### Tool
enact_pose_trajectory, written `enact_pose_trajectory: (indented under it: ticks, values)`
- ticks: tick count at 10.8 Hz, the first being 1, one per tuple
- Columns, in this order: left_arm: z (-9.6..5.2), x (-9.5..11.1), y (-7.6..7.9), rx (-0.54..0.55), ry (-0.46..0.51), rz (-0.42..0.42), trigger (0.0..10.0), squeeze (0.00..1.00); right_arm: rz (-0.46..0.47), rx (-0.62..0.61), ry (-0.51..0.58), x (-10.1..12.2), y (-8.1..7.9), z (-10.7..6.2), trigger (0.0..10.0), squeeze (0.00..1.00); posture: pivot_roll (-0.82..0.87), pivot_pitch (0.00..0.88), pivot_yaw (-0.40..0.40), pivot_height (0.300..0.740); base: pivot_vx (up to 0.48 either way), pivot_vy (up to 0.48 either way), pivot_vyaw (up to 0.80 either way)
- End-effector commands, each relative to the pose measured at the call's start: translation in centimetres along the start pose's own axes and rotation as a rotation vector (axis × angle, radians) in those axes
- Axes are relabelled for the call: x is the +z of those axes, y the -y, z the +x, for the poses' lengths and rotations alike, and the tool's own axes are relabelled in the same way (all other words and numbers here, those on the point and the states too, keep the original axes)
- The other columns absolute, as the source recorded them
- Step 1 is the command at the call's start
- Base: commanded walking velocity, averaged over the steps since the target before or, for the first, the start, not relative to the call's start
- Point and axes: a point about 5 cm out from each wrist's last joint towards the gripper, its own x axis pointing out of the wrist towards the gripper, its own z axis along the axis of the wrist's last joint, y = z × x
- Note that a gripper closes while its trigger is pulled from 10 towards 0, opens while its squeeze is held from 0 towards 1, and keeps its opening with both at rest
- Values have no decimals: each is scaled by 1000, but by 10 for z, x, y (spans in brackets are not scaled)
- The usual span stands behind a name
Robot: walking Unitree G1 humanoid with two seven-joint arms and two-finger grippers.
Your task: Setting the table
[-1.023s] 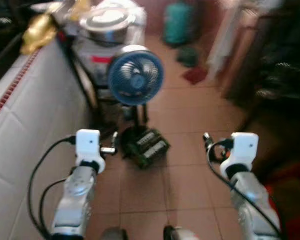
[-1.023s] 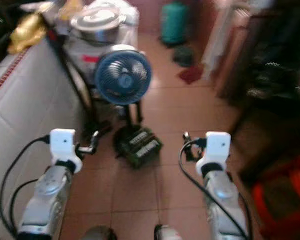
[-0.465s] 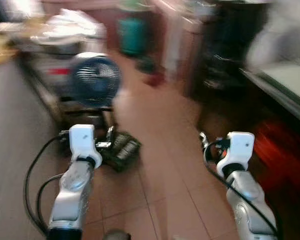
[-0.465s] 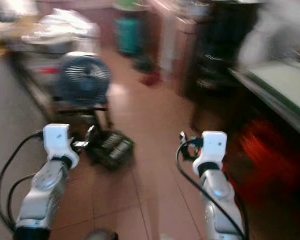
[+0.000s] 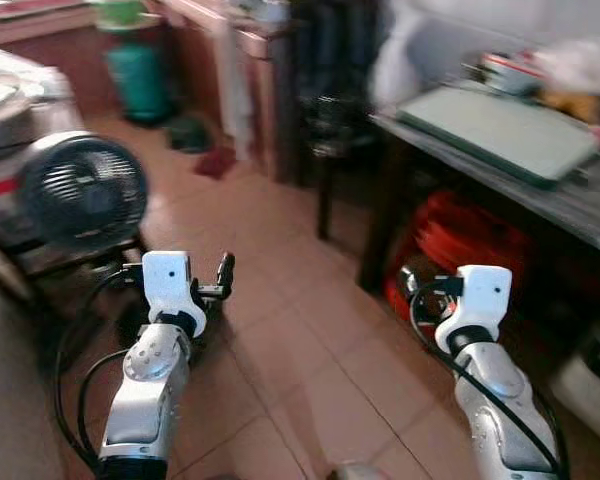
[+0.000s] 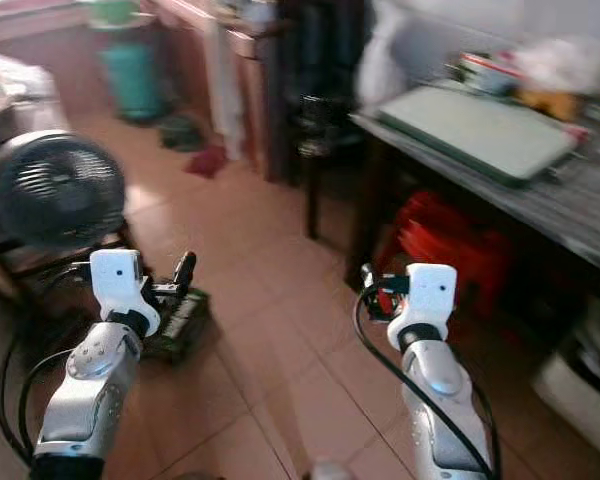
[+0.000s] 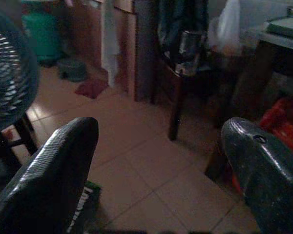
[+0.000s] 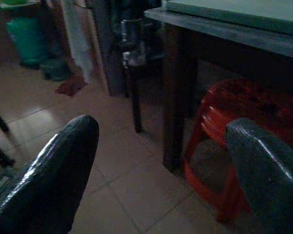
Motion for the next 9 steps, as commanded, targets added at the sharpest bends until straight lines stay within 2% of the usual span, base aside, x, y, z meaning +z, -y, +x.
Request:
enact_pose_trajectory:
  ticks: [1,4,5,9]
  values:
    - [-1,3,-5,12,9,13,10000,0,10,14,14,4,-4,0,10000,0,-32,0,37,740,0,259,-800]
    - [1,3,-3,12,14,-1,10000,0,10,5,19,6,-2,-1,10000,0,-36,0,37,740,0,0,-800]
    - [1,4,-2,4,15,1,10000,0,11,0,21,6,-1,-2,10000,0,-38,0,37,740,0,322,-800]
    - [2,7,-1,1,43,28,10000,0,15,-2,26,7,-3,-2,10000,0,-41,0,38,740,0,0,-800]
